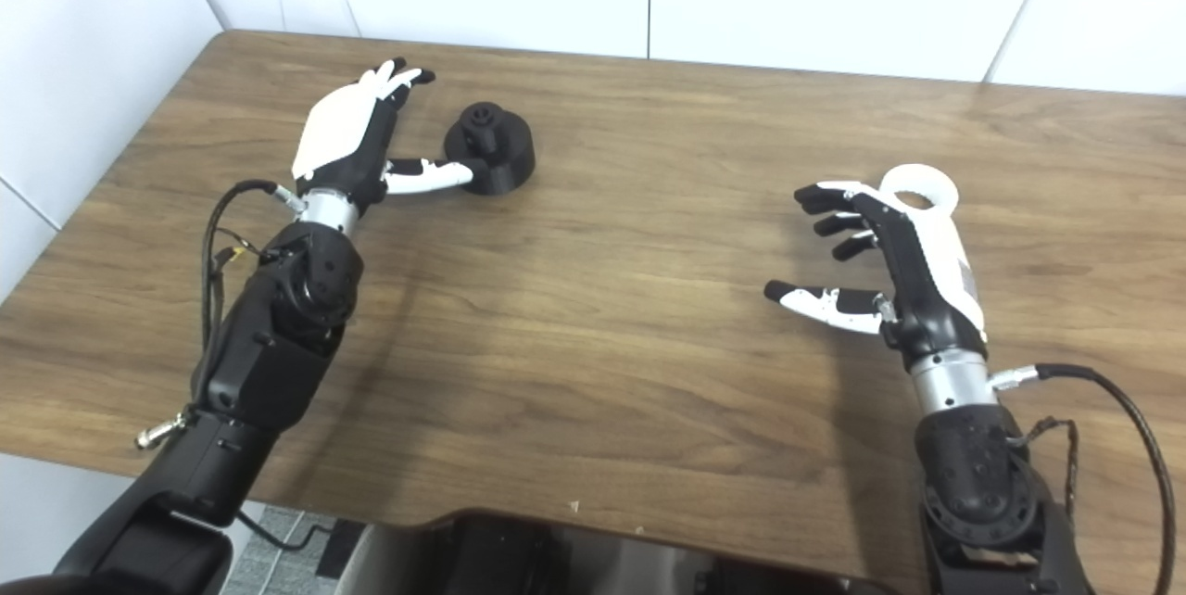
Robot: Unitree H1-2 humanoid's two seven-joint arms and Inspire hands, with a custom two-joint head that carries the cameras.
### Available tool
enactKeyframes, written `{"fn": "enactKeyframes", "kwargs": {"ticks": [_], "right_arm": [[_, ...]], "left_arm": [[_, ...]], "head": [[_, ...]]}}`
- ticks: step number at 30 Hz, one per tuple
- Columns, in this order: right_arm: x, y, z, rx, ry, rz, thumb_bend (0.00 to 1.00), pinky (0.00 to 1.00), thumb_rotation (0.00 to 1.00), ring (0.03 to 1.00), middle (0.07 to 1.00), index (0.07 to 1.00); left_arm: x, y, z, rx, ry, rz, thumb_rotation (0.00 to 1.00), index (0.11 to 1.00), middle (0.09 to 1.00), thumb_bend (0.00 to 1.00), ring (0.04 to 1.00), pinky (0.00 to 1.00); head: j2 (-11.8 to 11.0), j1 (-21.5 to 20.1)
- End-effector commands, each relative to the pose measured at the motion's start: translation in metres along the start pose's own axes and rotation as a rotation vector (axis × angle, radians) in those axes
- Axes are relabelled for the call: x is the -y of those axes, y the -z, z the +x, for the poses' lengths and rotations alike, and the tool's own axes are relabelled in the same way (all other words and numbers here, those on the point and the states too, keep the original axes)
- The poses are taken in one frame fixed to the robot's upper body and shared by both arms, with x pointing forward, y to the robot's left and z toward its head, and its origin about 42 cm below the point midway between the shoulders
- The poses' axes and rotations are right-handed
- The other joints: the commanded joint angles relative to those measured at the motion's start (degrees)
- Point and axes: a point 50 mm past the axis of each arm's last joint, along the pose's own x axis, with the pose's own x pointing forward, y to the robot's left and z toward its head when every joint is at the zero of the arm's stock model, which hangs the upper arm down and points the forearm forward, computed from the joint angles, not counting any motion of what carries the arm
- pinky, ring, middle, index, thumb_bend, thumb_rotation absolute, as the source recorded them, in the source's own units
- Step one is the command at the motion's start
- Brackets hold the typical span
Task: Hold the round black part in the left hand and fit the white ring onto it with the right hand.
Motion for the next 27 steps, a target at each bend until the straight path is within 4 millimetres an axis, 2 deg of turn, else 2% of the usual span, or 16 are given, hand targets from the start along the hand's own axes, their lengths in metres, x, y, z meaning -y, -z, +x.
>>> {"fn": "enactKeyframes", "kwargs": {"ticks": [1, 19, 27], "right_arm": [[0.011, -0.012, 0.009, 0.069, 0.043, -0.012, 0.73, 0.53, 0.08, 0.655, 0.714, 0.699], [0.015, -0.012, 0.007, 0.082, 0.048, -0.012, 0.73, 0.53, 0.07, 0.660, 0.715, 0.698], [0.015, -0.011, 0.005, 0.077, 0.048, -0.016, 0.74, 0.53, 0.07, 0.657, 0.716, 0.696]], "left_arm": [[-0.023, -0.007, 0.016, 0.026, -0.051, 0.037, 0.57, 0.886, 1.000, 1.00, 1.000, 1.00], [-0.008, -0.009, 0.022, 0.016, 0.007, 0.048, 0.59, 0.882, 1.000, 1.00, 1.000, 1.00], [0.001, -0.010, 0.024, 0.022, 0.019, 0.036, 0.56, 0.876, 1.000, 1.00, 1.000, 1.00]], "head": [[0.0, 0.0], [0.4, -0.6], [0.5, -0.9]]}}
